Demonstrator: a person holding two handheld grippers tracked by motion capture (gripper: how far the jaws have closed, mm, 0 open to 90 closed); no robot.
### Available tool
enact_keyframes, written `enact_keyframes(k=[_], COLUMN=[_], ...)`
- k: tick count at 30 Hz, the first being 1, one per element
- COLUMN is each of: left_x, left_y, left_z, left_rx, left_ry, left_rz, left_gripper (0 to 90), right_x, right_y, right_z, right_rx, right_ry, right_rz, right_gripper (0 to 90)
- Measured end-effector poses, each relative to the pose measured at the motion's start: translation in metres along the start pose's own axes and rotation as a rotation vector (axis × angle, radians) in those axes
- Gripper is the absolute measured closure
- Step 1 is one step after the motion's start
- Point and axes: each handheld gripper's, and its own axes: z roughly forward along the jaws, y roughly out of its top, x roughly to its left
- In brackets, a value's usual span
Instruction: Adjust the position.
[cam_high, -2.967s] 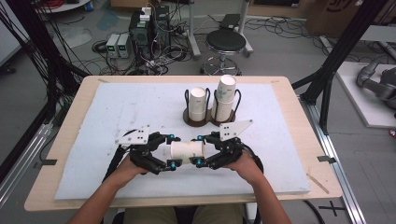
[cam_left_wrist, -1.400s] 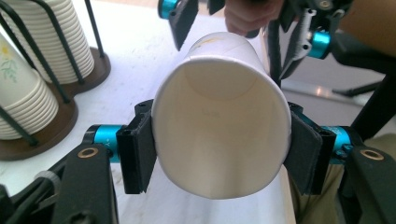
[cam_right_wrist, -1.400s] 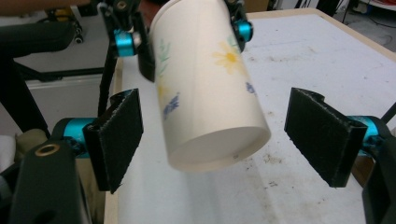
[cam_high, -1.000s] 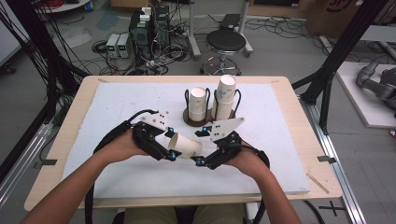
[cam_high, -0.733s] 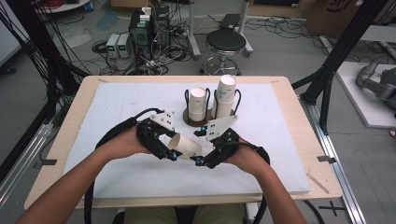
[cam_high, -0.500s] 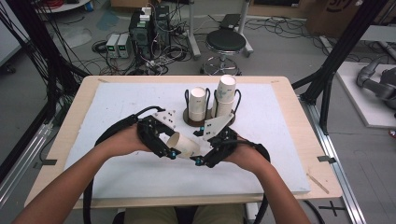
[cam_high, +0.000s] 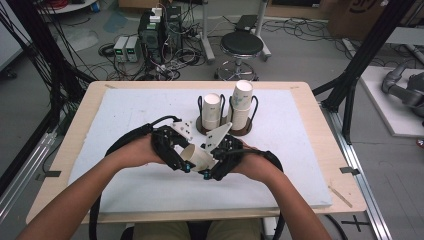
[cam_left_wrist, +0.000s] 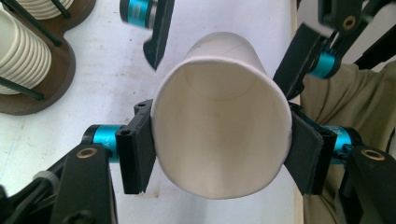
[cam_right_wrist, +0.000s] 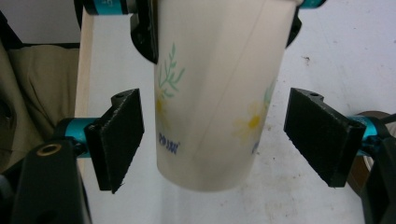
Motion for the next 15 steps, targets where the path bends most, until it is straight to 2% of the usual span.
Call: enact_keyframes(k=[1, 2, 8, 9, 13, 14, 15], left_x=[-0.0001, -0.0002, -0.0003, 0.0, 0.0004, 0.0003, 0.0003], left_y=[0.0001, 0.0002, 0.0011, 0.0014, 0.0017, 0.001, 0.001], left_z=[0.0008, 0.001, 0.0017, 0.0017, 0.001, 0.0018, 0.0018], left_rx=[-0.003, -0.003, -0.007, -0.007, -0.02, -0.047, -0.047], left_ry=[-0.001, -0.002, -0.002, -0.001, 0.009, 0.014, 0.014], left_rz=[0.0, -0.003, -0.007, -0.003, -0.004, -0.002, -0.002], left_gripper=[34.3, 34.2, 33.6, 33.2, 31.7, 30.0, 29.0], right_x=[0.0004, 0.0005, 0.0013, 0.0013, 0.0006, -0.0005, -0.0005], right_y=[0.001, 0.002, 0.0029, 0.003, 0.0025, 0.0013, 0.0013], right_z=[0.0015, 0.0039, 0.0092, 0.0096, 0.01, 0.0095, 0.0095], right_rx=[0.005, 0.027, 0.045, 0.046, 0.044, 0.036, 0.036], right_ry=[0.002, 0.012, 0.009, 0.012, 0.014, 0.02, 0.02], right_rz=[0.002, -0.004, -0.014, -0.014, 0.0, 0.01, 0.01], right_gripper=[21.8, 28.0, 31.8, 34.7, 35.6, 35.7, 35.7])
